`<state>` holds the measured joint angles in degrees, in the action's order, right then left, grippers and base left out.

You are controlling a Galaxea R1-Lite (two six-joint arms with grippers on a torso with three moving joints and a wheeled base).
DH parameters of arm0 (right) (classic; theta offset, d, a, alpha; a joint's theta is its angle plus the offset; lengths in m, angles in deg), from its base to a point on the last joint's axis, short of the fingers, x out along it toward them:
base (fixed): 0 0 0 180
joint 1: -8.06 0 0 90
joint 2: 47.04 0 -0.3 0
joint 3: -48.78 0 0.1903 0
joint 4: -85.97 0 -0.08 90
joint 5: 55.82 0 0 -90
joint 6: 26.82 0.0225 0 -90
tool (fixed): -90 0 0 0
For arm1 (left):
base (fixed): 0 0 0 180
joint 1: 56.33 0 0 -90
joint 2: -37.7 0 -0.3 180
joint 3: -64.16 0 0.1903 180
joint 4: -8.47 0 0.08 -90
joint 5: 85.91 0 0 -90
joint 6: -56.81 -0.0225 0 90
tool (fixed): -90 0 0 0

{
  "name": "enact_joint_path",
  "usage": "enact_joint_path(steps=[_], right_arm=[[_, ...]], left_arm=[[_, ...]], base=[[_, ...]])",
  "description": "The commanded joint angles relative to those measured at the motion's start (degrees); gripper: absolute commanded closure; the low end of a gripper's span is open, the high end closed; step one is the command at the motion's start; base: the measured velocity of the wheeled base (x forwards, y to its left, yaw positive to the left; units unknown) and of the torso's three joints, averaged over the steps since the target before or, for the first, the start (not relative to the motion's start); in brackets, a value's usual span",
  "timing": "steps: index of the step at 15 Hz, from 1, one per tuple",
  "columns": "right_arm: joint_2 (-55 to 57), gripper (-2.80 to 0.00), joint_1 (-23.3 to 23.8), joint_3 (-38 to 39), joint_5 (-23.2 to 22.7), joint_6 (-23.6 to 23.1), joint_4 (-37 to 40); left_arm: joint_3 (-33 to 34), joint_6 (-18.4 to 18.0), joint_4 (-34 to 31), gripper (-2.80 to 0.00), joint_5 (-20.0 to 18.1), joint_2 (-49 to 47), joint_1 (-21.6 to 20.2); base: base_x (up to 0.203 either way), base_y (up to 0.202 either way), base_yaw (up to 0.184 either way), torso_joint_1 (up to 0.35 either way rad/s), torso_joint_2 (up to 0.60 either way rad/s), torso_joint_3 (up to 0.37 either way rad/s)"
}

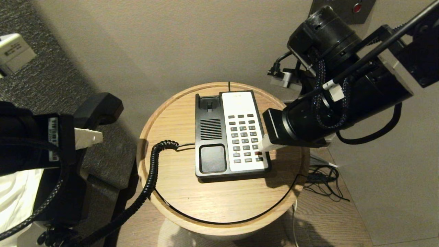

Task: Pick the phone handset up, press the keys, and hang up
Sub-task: Dial the number

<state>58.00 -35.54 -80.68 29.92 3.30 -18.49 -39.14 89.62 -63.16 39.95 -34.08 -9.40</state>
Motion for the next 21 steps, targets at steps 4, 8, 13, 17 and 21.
enact_joint_path(steps=[4,8,13,17,21], right_arm=[[0.6,0.0,-0.1,1.0,-0.1,0.1,0.7],[1.4,0.0,-0.5,1.1,-0.2,0.1,0.7],[2.1,0.0,-1.2,1.1,-0.2,0.1,0.6],[2.3,0.0,-1.2,1.5,0.0,0.0,0.5],[2.2,0.0,-1.1,2.4,0.0,-0.3,-0.1]], left_arm=[[-0.3,0.1,-0.3,0.0,0.3,-0.6,0.0],[-0.4,0.1,-0.2,0.0,0.3,-0.8,0.0],[-0.5,0.2,-0.2,0.0,0.2,-0.8,0.0],[-0.4,0.2,-0.3,0.0,0.3,-0.6,0.0],[-0.4,0.2,-0.2,0.0,0.3,-0.6,-0.1]], base=[[0.0,0.0,0.0,0.0,0.0,0.0],[0.0,0.0,0.0,0.0,0.0,0.0],[0.0,0.0,0.0,0.0,0.0,0.0],[0.0,0.0,0.0,0.0,0.0,0.0],[0.0,0.0,0.0,0.0,0.0,0.0]])
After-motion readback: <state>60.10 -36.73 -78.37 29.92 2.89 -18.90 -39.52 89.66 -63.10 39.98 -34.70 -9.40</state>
